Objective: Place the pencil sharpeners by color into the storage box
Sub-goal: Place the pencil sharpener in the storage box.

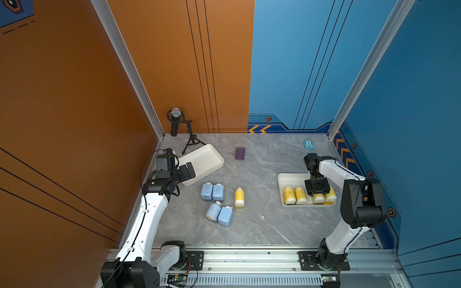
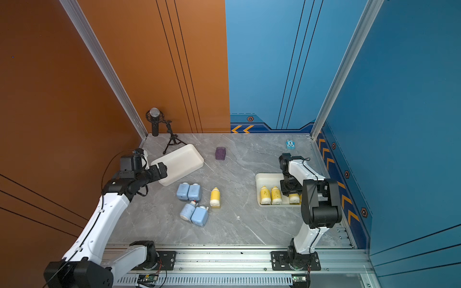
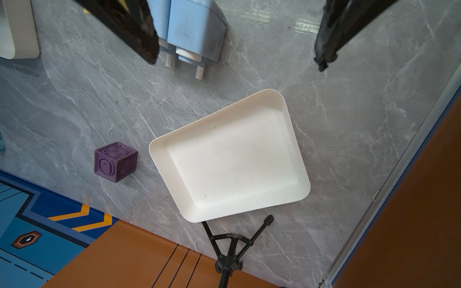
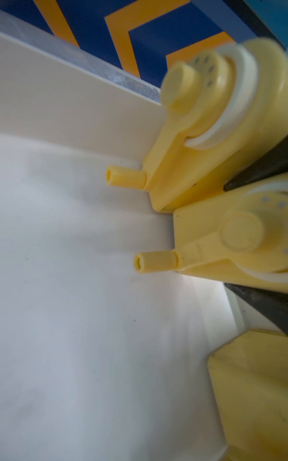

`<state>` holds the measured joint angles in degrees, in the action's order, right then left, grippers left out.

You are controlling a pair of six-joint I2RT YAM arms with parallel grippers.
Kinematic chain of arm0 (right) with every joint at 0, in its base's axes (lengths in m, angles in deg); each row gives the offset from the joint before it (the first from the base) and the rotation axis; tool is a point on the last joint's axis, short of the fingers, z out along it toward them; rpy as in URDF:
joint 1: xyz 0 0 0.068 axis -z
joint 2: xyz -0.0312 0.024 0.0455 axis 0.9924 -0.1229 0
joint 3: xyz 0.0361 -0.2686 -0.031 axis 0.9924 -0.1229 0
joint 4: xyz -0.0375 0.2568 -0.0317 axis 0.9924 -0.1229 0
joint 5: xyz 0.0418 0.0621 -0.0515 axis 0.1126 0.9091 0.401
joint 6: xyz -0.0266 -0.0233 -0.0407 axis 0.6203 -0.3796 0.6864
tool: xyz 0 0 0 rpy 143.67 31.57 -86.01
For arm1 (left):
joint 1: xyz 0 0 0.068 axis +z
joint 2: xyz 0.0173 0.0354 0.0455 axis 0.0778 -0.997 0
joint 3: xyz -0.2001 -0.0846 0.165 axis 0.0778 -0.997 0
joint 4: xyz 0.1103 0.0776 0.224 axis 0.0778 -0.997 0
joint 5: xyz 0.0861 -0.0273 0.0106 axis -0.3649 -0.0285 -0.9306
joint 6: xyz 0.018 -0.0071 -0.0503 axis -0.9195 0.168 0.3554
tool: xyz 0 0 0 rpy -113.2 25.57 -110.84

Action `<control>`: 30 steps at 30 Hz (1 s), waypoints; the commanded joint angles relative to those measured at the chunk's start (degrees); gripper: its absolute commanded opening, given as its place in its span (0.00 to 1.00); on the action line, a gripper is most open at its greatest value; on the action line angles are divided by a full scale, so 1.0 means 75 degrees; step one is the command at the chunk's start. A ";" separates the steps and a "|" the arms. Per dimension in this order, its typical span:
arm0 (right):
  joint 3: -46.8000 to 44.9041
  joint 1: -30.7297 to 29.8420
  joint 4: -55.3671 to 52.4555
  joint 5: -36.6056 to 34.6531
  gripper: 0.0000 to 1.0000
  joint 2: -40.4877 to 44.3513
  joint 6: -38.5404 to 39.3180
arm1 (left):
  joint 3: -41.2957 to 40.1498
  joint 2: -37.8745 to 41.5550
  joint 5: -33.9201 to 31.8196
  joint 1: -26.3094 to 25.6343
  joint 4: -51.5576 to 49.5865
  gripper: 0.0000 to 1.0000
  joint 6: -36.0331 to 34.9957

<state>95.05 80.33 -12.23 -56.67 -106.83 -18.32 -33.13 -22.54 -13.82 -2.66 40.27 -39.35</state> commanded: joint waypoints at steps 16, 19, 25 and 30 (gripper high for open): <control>0.0326 -0.0271 -0.0636 -0.0836 0.57 0.0452 0.0052 | -0.0012 0.0225 -0.0200 -0.0047 -0.0093 0.98 -0.0144; 0.0384 -0.0308 -0.0698 -0.0913 0.57 0.0587 0.0040 | -0.0013 0.0239 -0.0201 -0.0045 -0.0092 0.98 -0.0144; 0.0381 -0.0320 -0.0769 -0.0951 0.57 0.0690 0.0062 | -0.0023 0.0286 -0.0213 -0.0047 -0.0101 0.98 -0.0144; 0.0283 -0.0307 -0.0740 -0.0918 0.57 0.0551 0.0076 | -0.0025 0.0283 -0.0230 -0.0044 -0.0093 0.98 -0.0144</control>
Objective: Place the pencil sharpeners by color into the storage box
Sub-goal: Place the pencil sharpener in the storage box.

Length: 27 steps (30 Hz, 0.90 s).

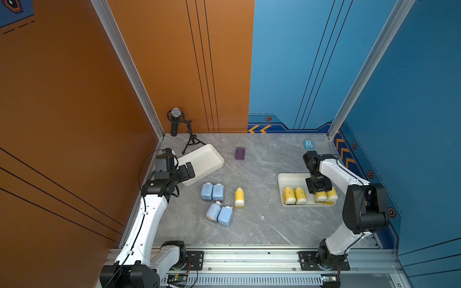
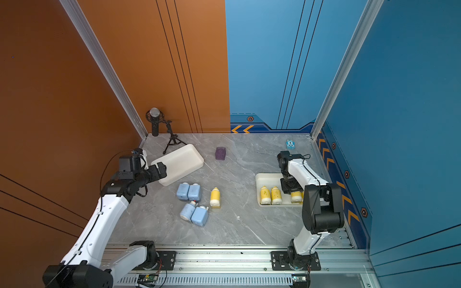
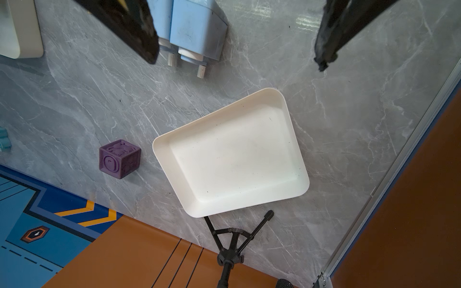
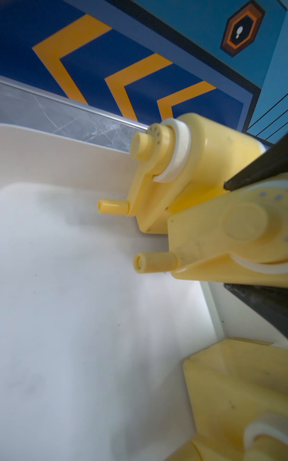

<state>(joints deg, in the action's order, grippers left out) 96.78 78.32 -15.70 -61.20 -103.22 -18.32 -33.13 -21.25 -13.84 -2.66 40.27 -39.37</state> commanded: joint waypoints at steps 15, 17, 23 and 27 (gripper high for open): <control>-0.0129 -0.0016 0.0023 -0.0037 0.57 -0.0450 0.0004 | -0.0007 0.0050 -0.0221 -0.0026 -0.0098 0.98 -0.0141; -0.0171 -0.0022 0.0050 -0.0021 0.57 -0.0503 -0.0013 | -0.0012 0.0044 -0.0221 -0.0021 -0.0100 0.98 -0.0147; -0.0191 -0.0061 0.0070 -0.0058 0.57 -0.0685 -0.0048 | -0.0013 0.0056 -0.0210 -0.0022 -0.0087 0.98 -0.0140; -0.0186 -0.0077 0.0063 -0.0133 0.59 -0.0718 -0.0048 | -0.0013 0.0056 -0.0223 -0.0021 -0.0093 0.98 -0.0141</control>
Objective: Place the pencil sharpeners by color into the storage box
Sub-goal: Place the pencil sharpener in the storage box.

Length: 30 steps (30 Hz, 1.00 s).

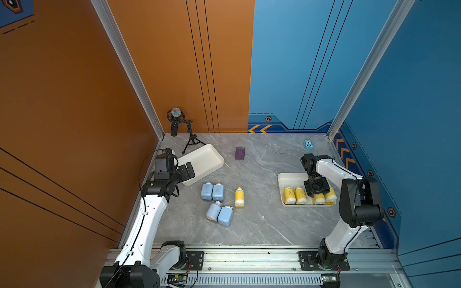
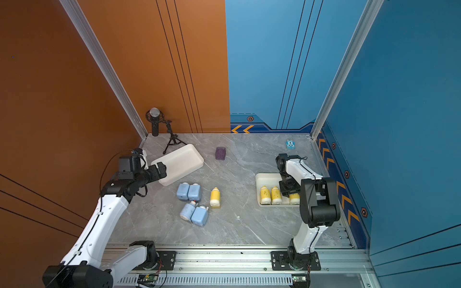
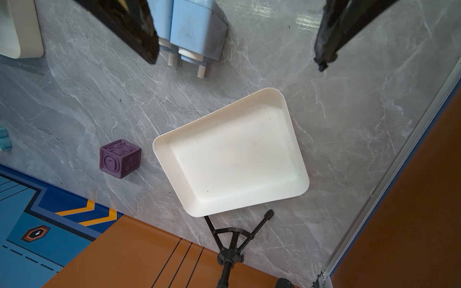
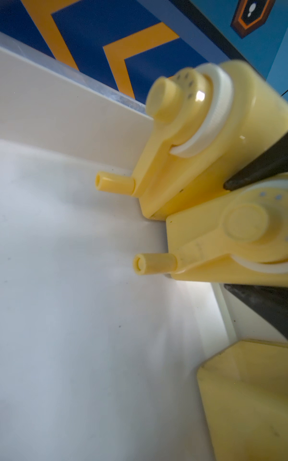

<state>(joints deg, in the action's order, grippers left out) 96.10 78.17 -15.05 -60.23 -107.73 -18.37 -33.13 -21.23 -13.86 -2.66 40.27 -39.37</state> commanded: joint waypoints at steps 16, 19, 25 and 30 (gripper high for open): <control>0.0456 -0.0223 -0.0473 -0.0726 0.62 0.0297 -0.0083 | -0.0013 0.0076 -0.0230 -0.0007 -0.0093 0.98 -0.0141; 0.0654 -0.0298 -0.0660 -0.0835 0.62 0.0395 -0.0085 | -0.0012 0.0110 -0.0230 -0.0004 -0.0093 0.98 -0.0141; 0.1013 -0.0438 -0.1028 -0.1002 0.62 0.0732 -0.0125 | -0.0013 0.0168 -0.0236 -0.0003 -0.0096 0.98 -0.0135; 0.1370 -0.0787 -0.1435 -0.1068 0.62 0.1186 -0.0313 | -0.0013 0.0206 -0.0240 0.0040 -0.0099 0.98 -0.0124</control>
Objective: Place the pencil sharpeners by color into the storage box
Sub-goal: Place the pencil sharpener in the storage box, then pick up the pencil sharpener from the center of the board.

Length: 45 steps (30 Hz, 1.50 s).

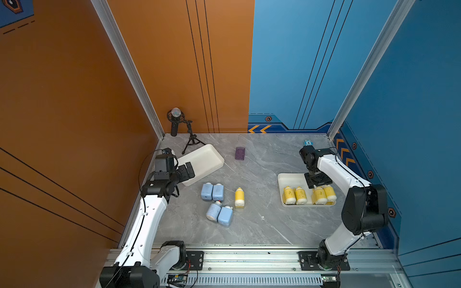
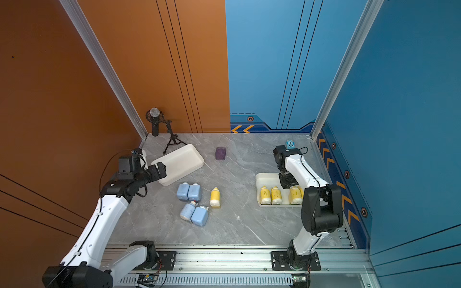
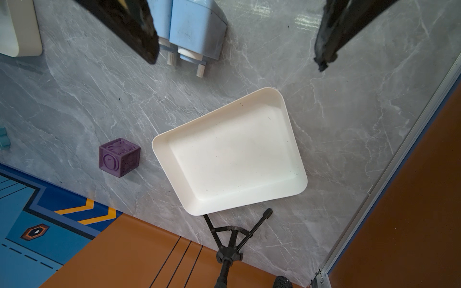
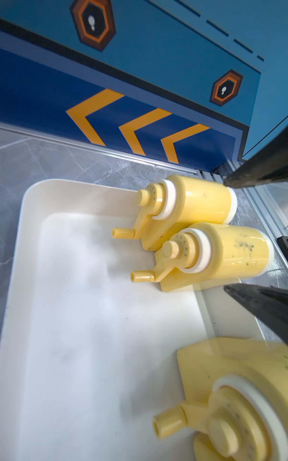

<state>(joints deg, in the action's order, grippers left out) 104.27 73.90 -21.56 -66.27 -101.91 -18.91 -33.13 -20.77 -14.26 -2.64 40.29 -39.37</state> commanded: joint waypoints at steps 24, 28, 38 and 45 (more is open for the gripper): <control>0.1108 -0.4662 -0.0329 0.1158 0.64 0.1328 -0.5301 | -0.0071 0.0014 0.0010 0.0106 -0.0083 0.98 0.0005; 0.1216 -0.5087 0.0095 0.1302 0.64 0.0839 -0.5750 | -0.0067 0.0059 0.0010 0.0095 -0.0078 0.98 0.0015; 0.2485 -0.5931 0.0623 0.1880 0.71 -0.1088 -0.6063 | -0.0069 0.0106 0.0095 0.0039 -0.0072 0.98 0.0050; 0.3025 -0.6214 0.1011 0.2223 0.75 -0.2082 -0.6348 | -0.0089 0.0085 0.0113 -0.0067 -0.0068 0.98 0.0070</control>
<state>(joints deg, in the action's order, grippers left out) 125.61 27.70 -15.40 -51.10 -116.14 -64.18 -33.15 -20.57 -14.17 -2.62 40.27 -39.26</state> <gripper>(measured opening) 0.746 0.983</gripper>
